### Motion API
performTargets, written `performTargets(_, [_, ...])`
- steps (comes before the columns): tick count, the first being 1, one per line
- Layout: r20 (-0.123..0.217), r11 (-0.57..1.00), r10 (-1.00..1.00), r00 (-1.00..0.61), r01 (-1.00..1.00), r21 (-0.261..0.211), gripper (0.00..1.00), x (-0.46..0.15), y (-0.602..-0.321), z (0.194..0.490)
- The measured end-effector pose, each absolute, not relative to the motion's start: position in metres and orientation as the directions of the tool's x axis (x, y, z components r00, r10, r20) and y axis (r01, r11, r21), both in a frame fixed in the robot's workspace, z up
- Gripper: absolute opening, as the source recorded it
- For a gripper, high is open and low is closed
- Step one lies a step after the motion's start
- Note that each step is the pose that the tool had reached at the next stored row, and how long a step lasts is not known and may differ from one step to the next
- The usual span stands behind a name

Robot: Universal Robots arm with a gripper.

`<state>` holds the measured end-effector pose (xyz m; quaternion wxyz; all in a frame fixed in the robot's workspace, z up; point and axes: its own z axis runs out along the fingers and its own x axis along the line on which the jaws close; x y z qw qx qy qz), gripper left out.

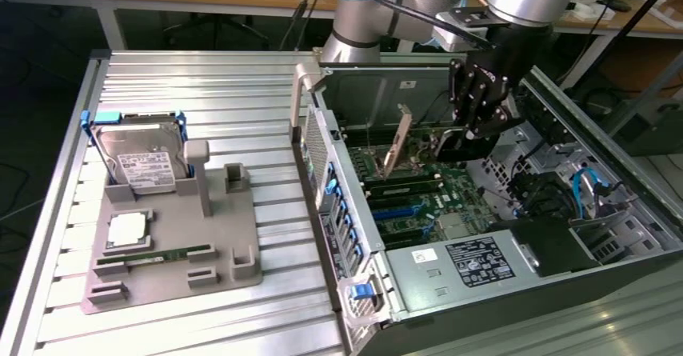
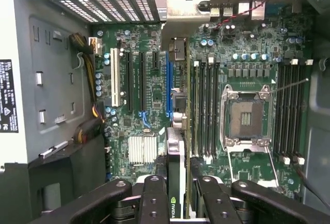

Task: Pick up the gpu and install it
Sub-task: 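Insert the gpu into the slot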

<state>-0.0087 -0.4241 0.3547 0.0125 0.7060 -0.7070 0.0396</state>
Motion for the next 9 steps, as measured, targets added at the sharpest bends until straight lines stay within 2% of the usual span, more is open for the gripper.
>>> performTargets(9, [0.074,-0.005,-0.997,0.002,-0.999,-0.038,0.27,-0.019,-0.424,0.335])
